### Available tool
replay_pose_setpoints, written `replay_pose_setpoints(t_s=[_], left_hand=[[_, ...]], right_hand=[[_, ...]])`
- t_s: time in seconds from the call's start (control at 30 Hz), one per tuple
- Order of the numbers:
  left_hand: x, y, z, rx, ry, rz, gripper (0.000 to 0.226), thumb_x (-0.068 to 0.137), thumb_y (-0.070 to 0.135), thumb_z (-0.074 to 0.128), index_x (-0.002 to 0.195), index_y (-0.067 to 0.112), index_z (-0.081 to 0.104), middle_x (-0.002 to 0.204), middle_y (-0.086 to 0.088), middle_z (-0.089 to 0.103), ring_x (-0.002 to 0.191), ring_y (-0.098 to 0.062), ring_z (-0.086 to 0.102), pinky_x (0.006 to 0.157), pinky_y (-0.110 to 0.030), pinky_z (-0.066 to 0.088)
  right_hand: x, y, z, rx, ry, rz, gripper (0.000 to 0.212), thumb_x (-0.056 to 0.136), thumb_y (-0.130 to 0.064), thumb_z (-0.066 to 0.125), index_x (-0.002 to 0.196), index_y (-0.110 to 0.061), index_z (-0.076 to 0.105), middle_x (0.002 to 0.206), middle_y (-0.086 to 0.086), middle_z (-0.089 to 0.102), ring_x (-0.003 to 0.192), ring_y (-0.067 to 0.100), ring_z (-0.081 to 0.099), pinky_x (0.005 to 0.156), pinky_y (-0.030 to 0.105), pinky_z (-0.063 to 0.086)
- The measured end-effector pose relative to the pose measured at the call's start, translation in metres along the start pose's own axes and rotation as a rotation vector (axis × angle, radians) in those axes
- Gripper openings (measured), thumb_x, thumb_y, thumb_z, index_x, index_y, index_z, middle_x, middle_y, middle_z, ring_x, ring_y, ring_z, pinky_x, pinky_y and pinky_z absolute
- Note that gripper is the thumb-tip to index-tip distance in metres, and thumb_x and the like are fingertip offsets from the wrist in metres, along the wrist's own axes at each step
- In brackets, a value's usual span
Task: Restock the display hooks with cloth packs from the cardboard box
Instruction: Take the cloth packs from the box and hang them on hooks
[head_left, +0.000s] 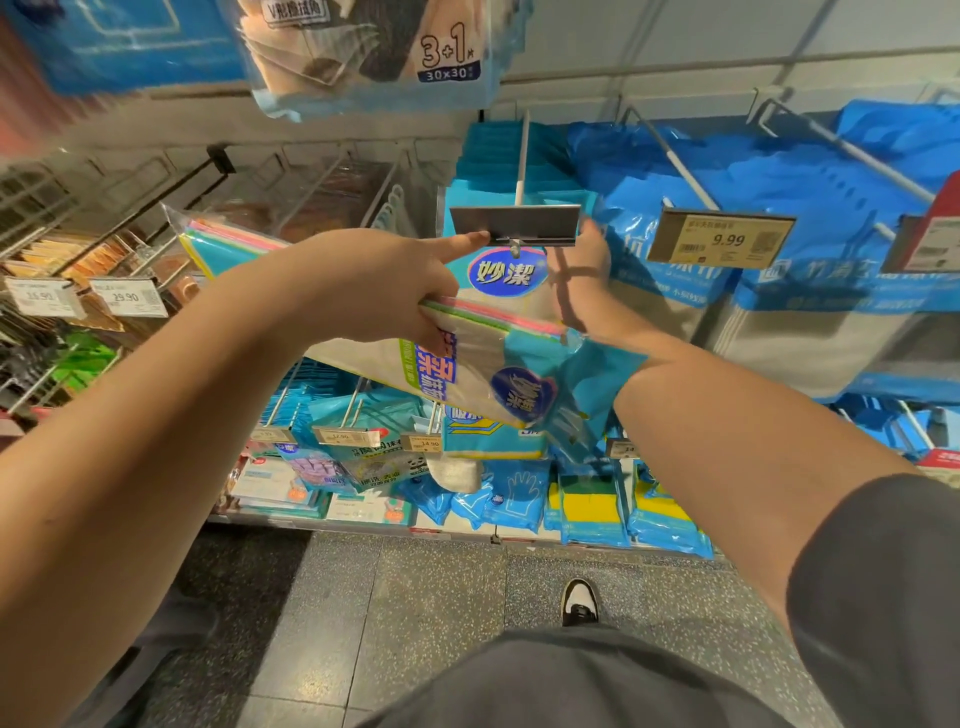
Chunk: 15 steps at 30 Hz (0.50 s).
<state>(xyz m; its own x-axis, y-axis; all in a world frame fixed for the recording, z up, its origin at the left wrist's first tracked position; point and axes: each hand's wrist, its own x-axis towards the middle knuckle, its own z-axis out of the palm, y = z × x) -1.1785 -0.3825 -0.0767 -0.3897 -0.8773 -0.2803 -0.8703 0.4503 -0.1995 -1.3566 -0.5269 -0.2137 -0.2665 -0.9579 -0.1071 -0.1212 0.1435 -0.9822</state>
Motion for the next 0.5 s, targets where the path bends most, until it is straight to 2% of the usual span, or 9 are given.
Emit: replay_pose_setpoints(t_s=[0.13,0.2,0.27,0.37,0.43,0.5], left_hand=[[-0.004,-0.001,0.005,-0.031,0.032,-0.021,0.032,0.087,0.057,0.066,0.083,0.027,0.056,0.159,0.037,-0.009,0.095,-0.026,0.065,0.079,-0.041,0.053],[-0.005,-0.001,0.010,-0.072,0.054,-0.018,0.031,0.087,0.057,0.066,0.086,0.026,0.059,0.158,0.039,-0.010,0.093,-0.025,0.065,0.078,-0.042,0.053],[-0.005,0.000,0.015,-0.127,0.074,0.003,0.030,0.089,0.054,0.066,0.093,0.024,0.062,0.159,0.037,-0.010,0.094,-0.025,0.065,0.078,-0.041,0.052],[-0.003,-0.001,0.021,-0.213,0.106,0.034,0.027,0.091,0.047,0.067,0.103,0.023,0.064,0.161,0.035,-0.008,0.100,-0.023,0.064,0.076,-0.036,0.048],[-0.002,-0.002,0.025,-0.272,0.123,0.051,0.022,0.091,0.042,0.068,0.099,0.022,0.062,0.162,0.033,-0.005,0.102,-0.022,0.064,0.077,-0.034,0.047],[-0.002,-0.003,0.028,-0.315,0.144,0.072,0.018,0.091,0.039,0.069,0.089,0.024,0.059,0.164,0.029,-0.002,0.102,-0.024,0.064,0.081,-0.037,0.049]], right_hand=[[0.002,0.006,-0.004,0.026,-0.061,-0.009,0.035,0.098,-0.010,0.055,0.131,0.000,0.052,0.121,0.022,0.062,0.092,0.018,0.055,0.086,0.032,0.051],[-0.010,0.009,-0.013,0.058,-0.070,-0.050,0.039,0.092,-0.017,0.066,0.127,-0.005,0.055,0.113,0.012,0.066,0.091,0.017,0.062,0.088,0.031,0.053],[-0.028,0.014,-0.028,0.108,-0.068,-0.111,0.038,0.089,-0.022,0.071,0.121,-0.010,0.056,0.115,0.003,0.067,0.097,0.014,0.065,0.091,0.031,0.052],[-0.056,0.040,-0.071,0.126,-0.034,-0.140,0.036,0.086,-0.027,0.074,0.114,-0.017,0.053,0.115,-0.002,0.057,0.104,0.013,0.056,0.096,0.029,0.043],[-0.085,0.058,-0.105,0.231,-0.133,0.027,0.046,0.070,-0.042,0.079,0.107,-0.021,0.064,0.104,0.001,0.065,0.094,0.021,0.062,0.092,0.039,0.050],[-0.119,0.075,-0.124,0.368,-0.240,0.146,0.040,0.054,-0.037,0.086,0.091,-0.026,0.076,0.090,-0.002,0.074,0.081,0.019,0.069,0.080,0.041,0.058]])
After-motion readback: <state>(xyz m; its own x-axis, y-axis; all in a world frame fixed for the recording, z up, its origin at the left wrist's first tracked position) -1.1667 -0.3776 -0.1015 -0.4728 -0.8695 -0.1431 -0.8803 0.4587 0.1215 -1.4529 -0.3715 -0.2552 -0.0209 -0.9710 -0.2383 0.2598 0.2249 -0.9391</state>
